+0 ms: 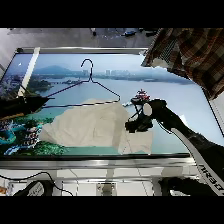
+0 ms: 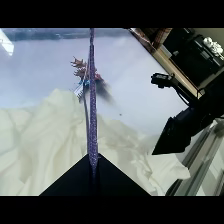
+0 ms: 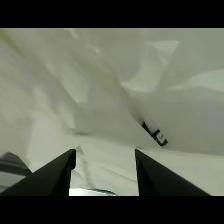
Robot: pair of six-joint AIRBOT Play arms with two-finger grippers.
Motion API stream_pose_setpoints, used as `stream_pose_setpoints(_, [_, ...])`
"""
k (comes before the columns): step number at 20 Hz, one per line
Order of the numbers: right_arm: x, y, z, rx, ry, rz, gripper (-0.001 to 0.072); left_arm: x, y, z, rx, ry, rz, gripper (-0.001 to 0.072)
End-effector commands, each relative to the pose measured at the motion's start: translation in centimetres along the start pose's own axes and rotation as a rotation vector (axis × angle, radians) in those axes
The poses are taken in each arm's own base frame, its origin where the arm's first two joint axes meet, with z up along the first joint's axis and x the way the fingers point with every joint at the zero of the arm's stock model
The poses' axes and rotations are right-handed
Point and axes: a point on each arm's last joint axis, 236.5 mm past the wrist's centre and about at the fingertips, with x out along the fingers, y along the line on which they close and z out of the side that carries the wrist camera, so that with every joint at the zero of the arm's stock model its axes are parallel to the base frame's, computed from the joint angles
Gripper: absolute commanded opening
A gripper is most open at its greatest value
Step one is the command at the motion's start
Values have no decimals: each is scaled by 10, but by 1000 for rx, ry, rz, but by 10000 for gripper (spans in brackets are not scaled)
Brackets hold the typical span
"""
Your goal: Fold the clothes and pants, and hang the long-sleeved shirts on hangers.
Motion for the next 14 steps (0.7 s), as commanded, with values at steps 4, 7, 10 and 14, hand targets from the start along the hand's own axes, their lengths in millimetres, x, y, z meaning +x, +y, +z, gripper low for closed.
stream_pose_setpoints(4, [3,12,1,181,-5,24,456,0,0,0,2,3,3,34])
stream_pose_setpoints(7, [7,35,2,43,-49,-9,380,0,1,-1,1,3,2,34])
stream_pose_setpoints(10, [7,30,18,62,-126,-53,415,0,1,-1,1,3,2,34])
stream_pose_setpoints(14, [3,-8,0,237,-12,-67,462,0,1,-1,4,3,2,34])
